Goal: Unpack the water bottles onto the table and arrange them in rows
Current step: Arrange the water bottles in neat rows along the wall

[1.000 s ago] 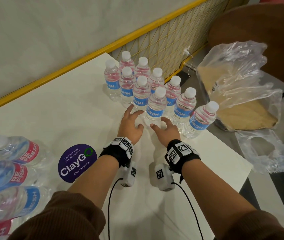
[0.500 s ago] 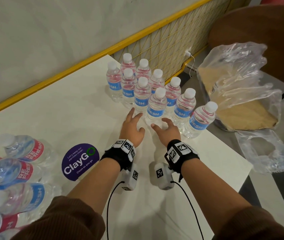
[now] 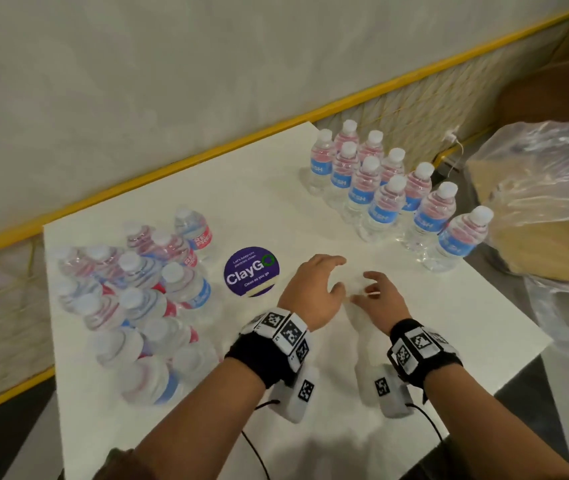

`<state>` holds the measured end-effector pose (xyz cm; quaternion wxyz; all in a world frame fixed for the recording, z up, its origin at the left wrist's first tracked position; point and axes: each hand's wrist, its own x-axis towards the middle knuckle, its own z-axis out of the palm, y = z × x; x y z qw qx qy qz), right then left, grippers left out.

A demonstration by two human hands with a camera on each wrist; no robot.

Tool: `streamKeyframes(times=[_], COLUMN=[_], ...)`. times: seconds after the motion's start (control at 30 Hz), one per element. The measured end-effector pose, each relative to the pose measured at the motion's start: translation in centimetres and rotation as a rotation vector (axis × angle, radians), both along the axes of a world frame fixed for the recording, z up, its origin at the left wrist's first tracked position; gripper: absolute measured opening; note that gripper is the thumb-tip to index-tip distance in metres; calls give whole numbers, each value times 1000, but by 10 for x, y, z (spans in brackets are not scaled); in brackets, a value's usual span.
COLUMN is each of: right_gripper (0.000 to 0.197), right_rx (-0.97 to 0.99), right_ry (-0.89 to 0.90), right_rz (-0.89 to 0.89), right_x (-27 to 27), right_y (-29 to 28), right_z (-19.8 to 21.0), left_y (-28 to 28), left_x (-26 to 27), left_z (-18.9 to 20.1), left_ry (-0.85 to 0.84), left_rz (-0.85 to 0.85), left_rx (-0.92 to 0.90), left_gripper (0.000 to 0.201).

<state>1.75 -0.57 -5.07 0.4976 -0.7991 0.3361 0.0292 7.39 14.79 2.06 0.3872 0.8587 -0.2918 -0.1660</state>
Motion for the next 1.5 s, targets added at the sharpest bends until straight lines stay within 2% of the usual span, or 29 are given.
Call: streamKeyframes(times=[0.13, 0.23, 0.37, 0.47, 0.57, 0.67, 0.83, 1.0, 1.17, 1.37, 1.5], right_gripper=[47, 47, 55, 67, 77, 70, 56, 48, 47, 47, 43], right_rx=[-4, 11, 40, 28, -16, -48, -157, -223, -386, -552, -631], right_ry=[-118, -178, -222, -209, -208, -213, -215, -179, 14, 162, 207], right_rz=[175, 320, 472, 516, 547, 479, 427, 380, 367, 340, 317], right_x=[-24, -36, -43, -43, -41, -43, -56, -73, -74, -61, -45], right_y=[77, 134, 196, 227, 245, 252, 247, 220, 150, 56, 0], right_z=[31, 51, 68, 73, 76, 74, 73, 79, 100, 118, 124], left_y=[76, 129, 180, 198, 205, 208, 195, 167, 127, 73, 34], left_x=[-17, -22, -13, -6, -2, 0, -8, -24, -33, -24, -12], left_z=[28, 45, 55, 55, 54, 52, 56, 57, 47, 30, 22], left_ry=[-58, -119, -105, -111, -105, -134, -199, -185, -135, 117, 138], left_rz=[81, 171, 245, 281, 232, 181, 154, 84, 16, 69, 48], left_rx=[37, 88, 326, 439, 567, 647, 654, 533, 361, 161, 122], left_gripper=[36, 35, 38, 39, 34, 26, 23, 29, 25, 39, 28])
